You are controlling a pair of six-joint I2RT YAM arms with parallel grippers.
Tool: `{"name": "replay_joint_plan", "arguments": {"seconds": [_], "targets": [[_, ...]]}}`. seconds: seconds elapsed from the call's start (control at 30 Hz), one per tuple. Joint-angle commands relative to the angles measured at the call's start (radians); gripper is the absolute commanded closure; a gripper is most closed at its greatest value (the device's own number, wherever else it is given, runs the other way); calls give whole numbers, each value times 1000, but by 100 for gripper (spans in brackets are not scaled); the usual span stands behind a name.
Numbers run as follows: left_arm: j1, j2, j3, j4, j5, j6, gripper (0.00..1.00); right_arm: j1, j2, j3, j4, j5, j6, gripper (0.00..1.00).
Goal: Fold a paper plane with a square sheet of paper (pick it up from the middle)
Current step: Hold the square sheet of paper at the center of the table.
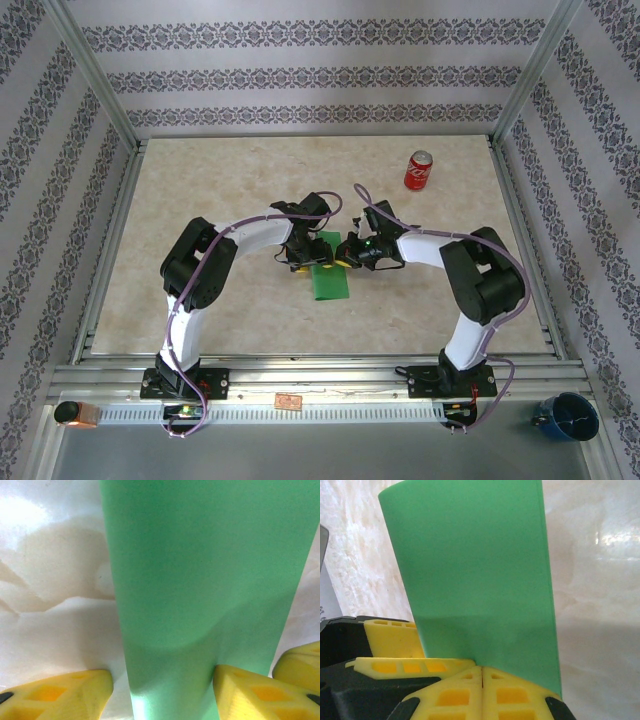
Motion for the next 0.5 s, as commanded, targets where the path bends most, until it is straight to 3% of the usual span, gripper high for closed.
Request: {"name": "replay_joint_plan", "arguments": {"seconds": [0.0,0.47], "targets": [[-29,158,-79,-7,-12,27,39,6,48,19,-34,1,-44,100],[-29,70,-100,17,-28,7,39,6,89,-10,-180,137,-178,100]]}}
